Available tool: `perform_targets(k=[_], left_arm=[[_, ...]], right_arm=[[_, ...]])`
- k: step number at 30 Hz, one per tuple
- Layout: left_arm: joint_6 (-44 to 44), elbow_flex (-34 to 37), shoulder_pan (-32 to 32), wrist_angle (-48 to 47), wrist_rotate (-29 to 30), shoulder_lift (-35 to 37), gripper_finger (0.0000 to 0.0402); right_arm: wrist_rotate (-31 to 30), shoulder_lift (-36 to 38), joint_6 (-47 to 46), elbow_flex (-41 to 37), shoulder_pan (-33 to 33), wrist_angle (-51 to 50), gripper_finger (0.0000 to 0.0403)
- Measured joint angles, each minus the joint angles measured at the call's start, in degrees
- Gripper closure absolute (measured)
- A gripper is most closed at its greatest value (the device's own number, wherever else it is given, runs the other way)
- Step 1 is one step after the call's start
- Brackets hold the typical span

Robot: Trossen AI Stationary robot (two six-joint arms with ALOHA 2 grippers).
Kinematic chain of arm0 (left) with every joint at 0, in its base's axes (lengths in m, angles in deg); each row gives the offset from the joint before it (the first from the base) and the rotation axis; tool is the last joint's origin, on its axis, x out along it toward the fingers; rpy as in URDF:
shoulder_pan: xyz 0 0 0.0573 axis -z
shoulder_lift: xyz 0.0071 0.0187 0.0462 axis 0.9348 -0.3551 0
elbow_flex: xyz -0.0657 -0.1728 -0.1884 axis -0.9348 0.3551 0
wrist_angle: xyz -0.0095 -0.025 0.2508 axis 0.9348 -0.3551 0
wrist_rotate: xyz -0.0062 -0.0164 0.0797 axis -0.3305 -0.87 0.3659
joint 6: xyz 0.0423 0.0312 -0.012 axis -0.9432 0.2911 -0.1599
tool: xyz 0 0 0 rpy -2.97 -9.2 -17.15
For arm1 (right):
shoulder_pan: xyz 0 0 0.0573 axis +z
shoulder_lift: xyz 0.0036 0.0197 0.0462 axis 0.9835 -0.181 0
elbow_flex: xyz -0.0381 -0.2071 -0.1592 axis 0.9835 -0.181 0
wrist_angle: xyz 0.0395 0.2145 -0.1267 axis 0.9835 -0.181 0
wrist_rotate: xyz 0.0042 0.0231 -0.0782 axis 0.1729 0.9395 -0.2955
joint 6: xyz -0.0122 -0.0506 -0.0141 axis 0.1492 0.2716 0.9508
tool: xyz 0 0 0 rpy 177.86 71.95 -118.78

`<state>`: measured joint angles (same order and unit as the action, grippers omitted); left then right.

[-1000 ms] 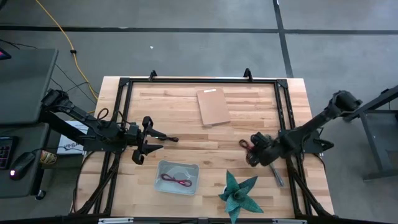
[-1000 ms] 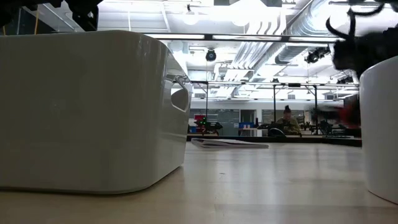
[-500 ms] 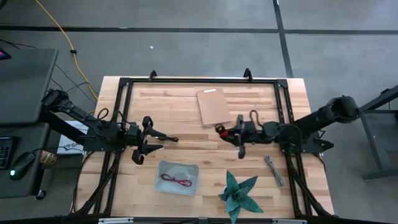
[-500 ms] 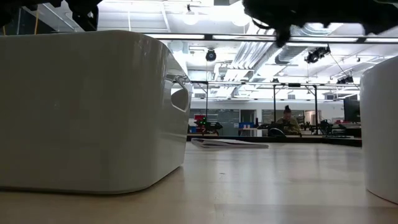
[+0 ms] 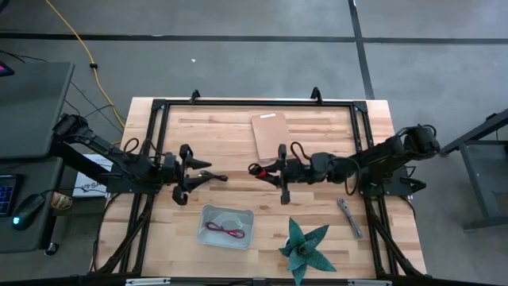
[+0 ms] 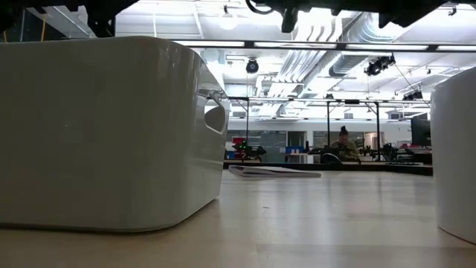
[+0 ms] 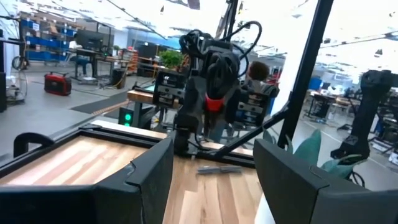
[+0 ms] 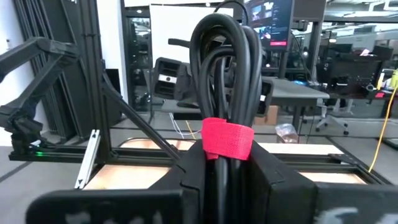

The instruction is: Pick and place USB-C Cables

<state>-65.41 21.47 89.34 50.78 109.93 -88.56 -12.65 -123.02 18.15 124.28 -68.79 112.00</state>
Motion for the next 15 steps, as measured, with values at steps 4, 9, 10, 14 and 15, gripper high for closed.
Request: perform_targets(k=[4, 9, 10, 14, 15], left_arm=[[-0.8, 0.0, 0.0, 0.1, -0.1, -1.0, 0.0198], [-0.3, 0.0, 0.0, 1.8, 0.9, -1.8, 0.0197], [-0.2, 0.0, 0.0, 3.1, 0.9, -2.5, 0.0197], [-0.1, -0.4, -0.4, 8.8, 1.1, -7.7, 0.0198], [-0.1, -1.0, -0.7, 9.7, 1.0, -9.6, 0.0198]], right_arm=[[0.0, 0.0, -0.1, 0.0, 0.0, 0.2, 0.0356], [-1.7, 0.0, -0.6, 0.0, 0.0, -0.1, 0.0356], [-2.7, 0.0, -1.1, 0.0, -0.1, 0.0, 0.0356], [-5.3, -2.7, -2.9, 1.0, -1.0, 0.0, 0.0357], [-5.1, -3.8, -3.7, 1.8, -1.3, -0.1, 0.0357]])
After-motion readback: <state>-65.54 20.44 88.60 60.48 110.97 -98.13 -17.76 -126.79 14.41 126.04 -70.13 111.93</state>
